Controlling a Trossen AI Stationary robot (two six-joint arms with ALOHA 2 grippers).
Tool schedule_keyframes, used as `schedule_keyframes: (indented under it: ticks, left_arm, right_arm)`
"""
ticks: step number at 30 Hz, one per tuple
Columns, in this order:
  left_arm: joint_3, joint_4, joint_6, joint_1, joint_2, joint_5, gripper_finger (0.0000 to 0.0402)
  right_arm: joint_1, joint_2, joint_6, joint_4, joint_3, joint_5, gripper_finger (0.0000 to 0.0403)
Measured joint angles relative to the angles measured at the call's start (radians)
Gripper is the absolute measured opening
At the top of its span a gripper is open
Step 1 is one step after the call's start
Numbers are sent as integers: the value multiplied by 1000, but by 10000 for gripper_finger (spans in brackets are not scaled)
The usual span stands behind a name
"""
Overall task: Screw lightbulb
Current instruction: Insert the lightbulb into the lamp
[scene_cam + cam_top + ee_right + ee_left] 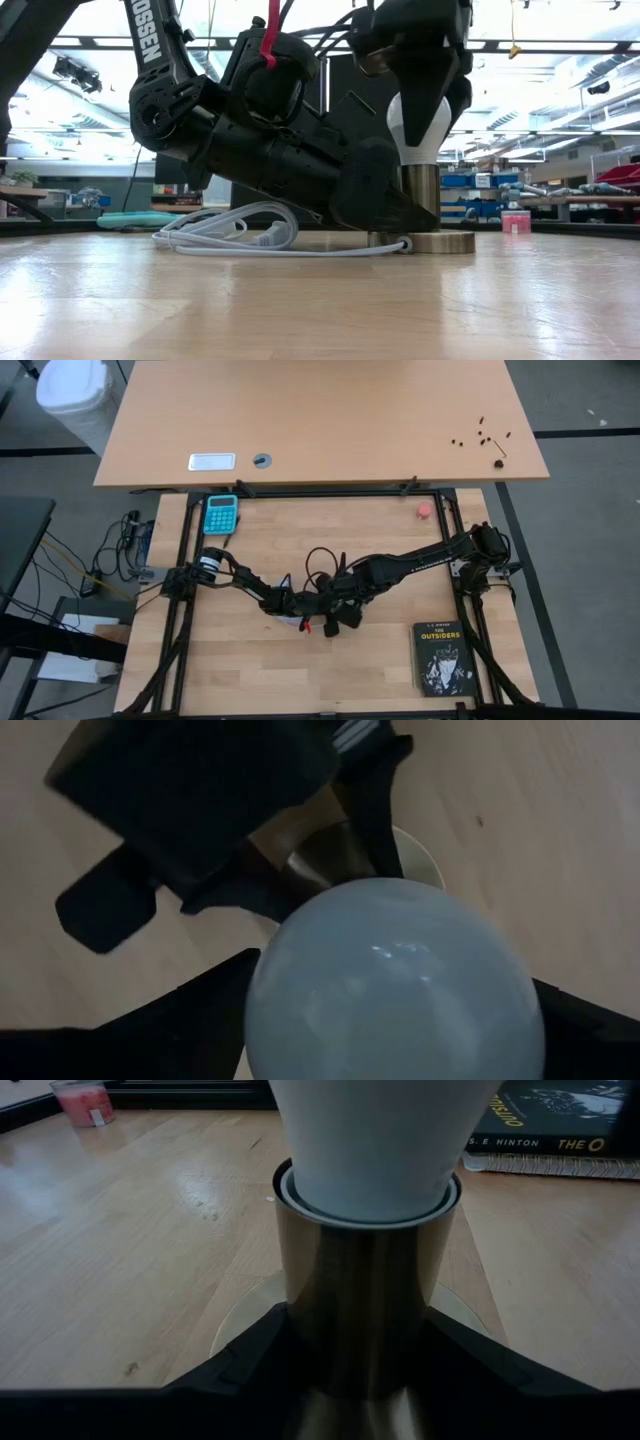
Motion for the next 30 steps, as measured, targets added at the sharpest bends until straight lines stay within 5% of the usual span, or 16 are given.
schedule_keyframes:
  ticks: [30]
  left_arm:
    - [0, 0, 1, 0, -1, 3, 200]
  right_arm:
    - [0, 0, -828, -1, 0, 0, 330]
